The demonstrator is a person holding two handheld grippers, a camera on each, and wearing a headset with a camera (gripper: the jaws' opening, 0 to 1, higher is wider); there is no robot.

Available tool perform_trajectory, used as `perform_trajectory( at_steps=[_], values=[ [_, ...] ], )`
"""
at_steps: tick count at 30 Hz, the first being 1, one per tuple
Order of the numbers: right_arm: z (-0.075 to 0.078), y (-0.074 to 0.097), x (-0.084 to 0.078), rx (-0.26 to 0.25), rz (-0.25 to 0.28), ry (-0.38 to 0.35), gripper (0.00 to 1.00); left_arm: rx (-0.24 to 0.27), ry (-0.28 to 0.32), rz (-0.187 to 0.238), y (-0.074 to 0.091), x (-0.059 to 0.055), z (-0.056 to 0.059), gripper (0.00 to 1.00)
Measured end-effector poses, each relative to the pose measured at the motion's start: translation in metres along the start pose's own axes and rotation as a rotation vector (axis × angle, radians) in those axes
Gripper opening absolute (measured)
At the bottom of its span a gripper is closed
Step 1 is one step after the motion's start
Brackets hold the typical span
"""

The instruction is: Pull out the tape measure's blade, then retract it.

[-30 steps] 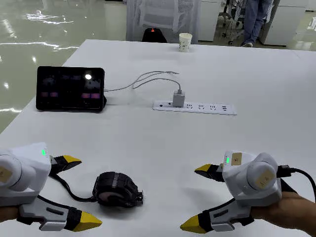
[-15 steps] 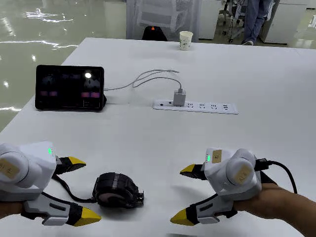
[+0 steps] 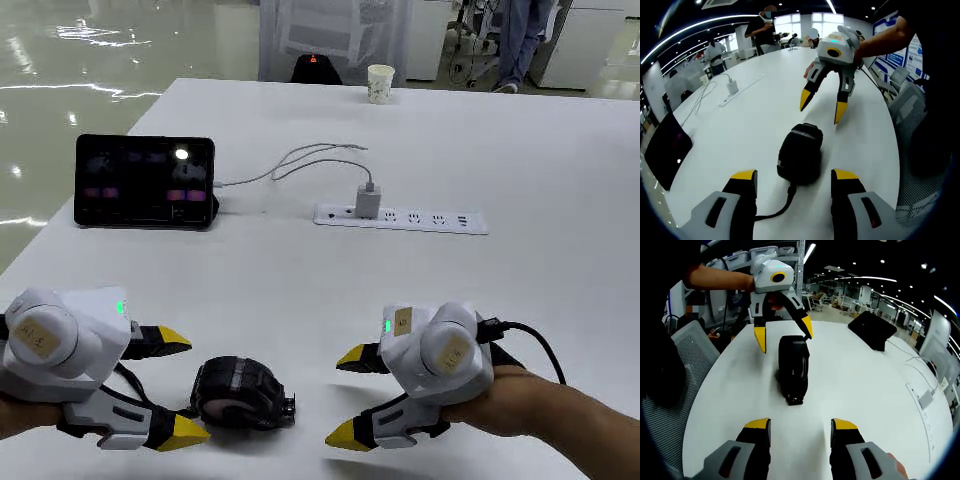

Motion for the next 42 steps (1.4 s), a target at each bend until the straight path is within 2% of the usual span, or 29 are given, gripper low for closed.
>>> perform_trajectory(
  at_steps=[10, 19, 26, 34, 40, 42],
  values=[
    [0.001, -0.018, 0.009, 0.046, -0.007, 0.039, 0.31, -0.042, -0.037, -0.01, -0.007, 0.005, 0.001, 0.45],
    [-0.002, -0.033, 0.015, 0.088, -0.014, 0.047, 0.25, -0.075, -0.064, -0.023, -0.011, 0.009, 0.002, 0.38],
    [-0.004, -0.041, 0.018, 0.108, -0.023, 0.054, 0.18, -0.096, -0.086, -0.034, -0.018, 0.006, -0.004, 0.32],
    [0.0, -0.044, 0.018, 0.101, -0.026, 0.049, 0.12, -0.098, -0.105, -0.044, -0.022, 0.005, -0.009, 0.27],
    [0.0, -0.047, 0.018, 0.103, -0.031, 0.057, 0.12, -0.093, -0.132, -0.063, -0.025, 0.002, -0.01, 0.25],
    [0.0, -0.047, 0.018, 0.101, -0.028, 0.062, 0.12, -0.101, -0.123, -0.059, -0.025, 0.002, -0.011, 0.25]
  ],
)
Point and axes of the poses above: the centre of the closed fingertips' face, and the gripper's own axes: y roughly backward along the fingers, z roughly to its right, x roughly out of its top, the point moved 8 cm from there along y, roughly backward along the fingers, and after that the axes turned 1 degree about x, right-handed, at the moved point
